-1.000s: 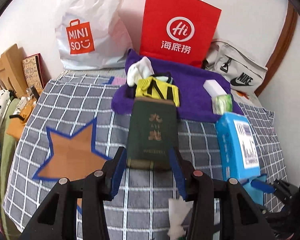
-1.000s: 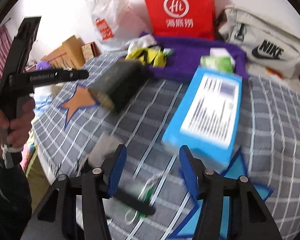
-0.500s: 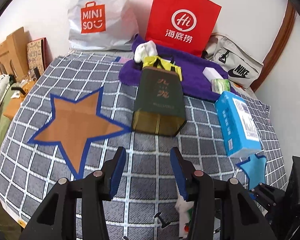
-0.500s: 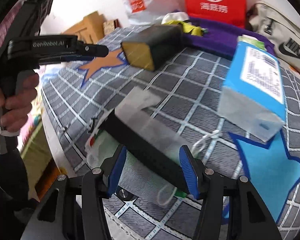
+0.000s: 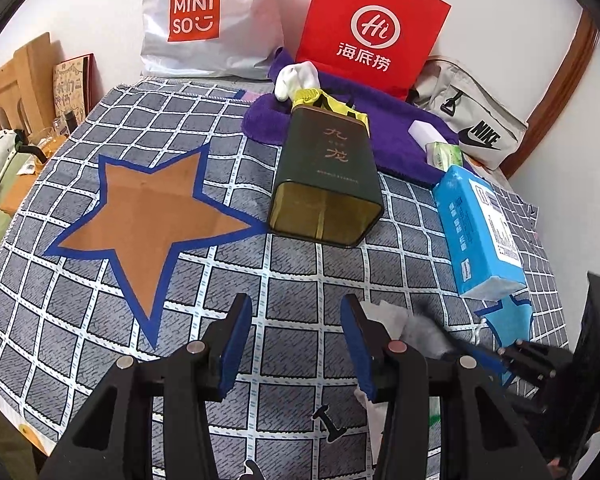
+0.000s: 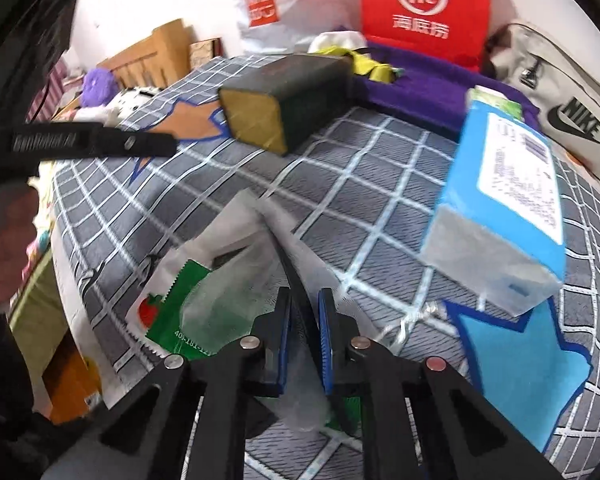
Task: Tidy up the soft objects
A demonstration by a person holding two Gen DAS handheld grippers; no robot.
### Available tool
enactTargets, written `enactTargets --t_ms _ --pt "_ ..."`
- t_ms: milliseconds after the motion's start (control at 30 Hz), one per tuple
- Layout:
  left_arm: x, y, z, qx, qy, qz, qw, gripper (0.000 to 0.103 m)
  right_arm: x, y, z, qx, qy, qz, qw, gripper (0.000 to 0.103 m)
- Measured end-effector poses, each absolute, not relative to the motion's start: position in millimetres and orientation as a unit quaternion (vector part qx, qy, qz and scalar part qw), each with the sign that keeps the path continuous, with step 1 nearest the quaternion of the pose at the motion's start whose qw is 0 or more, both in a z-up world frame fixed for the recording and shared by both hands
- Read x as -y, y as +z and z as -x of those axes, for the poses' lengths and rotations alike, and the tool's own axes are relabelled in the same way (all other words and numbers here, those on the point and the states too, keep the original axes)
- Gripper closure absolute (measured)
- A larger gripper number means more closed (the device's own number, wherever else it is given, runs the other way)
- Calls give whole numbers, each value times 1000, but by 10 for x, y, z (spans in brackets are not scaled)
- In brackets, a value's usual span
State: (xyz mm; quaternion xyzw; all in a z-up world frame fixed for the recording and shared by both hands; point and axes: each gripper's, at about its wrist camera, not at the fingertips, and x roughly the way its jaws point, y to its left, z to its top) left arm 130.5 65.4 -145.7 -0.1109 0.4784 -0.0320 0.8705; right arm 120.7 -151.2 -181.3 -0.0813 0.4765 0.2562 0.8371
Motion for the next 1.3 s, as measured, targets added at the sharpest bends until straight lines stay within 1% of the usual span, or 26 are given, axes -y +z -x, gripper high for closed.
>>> enactTargets --t_ms 67,100,333,467,567,767,900,1033,1167,1200,1233,1267,1300 --pt "-644 -1466 -1297 -480 -33 109 870 59 1570 -1765 -1212 -473 250 73 842 93" --pt "-641 -1470 -1299 -481 -33 109 870 59 1605 -1744 -1200 -472 253 65 842 97" --pt "-542 -1537 -1302 -489 -39 101 866 59 1666 -1757 -1185 -476 261 43 839 97" --pt "-470 -1564 -1290 -495 -42 88 864 59 1584 -1852 -1236 -482 260 54 835 95" --pt "-444 -1578 -1293 -497 -43 84 863 59 1578 -1863 -1287 -476 265 44 838 100" --pt "-323 -1649 -1346 -508 -65 74 856 59 1800 -1694 -1193 -451 250 33 856 100" --pt "-183 -1737 -1376 -523 -86 60 846 59 2073 -1637 -1104 -454 215 26 864 100" --pt "3 -1836 -1395 -537 -100 24 837 49 2263 -1694 -1013 -469 193 29 861 100" --pt "184 -1860 -1376 -523 -105 -15 846 49 2403 -1842 -1011 -487 168 23 857 100" --pt "208 -1870 -1384 -519 -102 -20 848 52 2422 -1880 -1015 -490 164 23 856 99" --pt "225 -1874 -1387 -514 -98 -28 852 63 2439 -1915 -1027 -492 161 20 855 98" --pt "222 -1873 -1395 -511 -94 -33 854 68 2447 -1931 -1032 -489 162 15 857 98" --pt "207 -1869 -1404 -510 -89 -33 855 77 2447 -1930 -1041 -486 162 12 859 98"
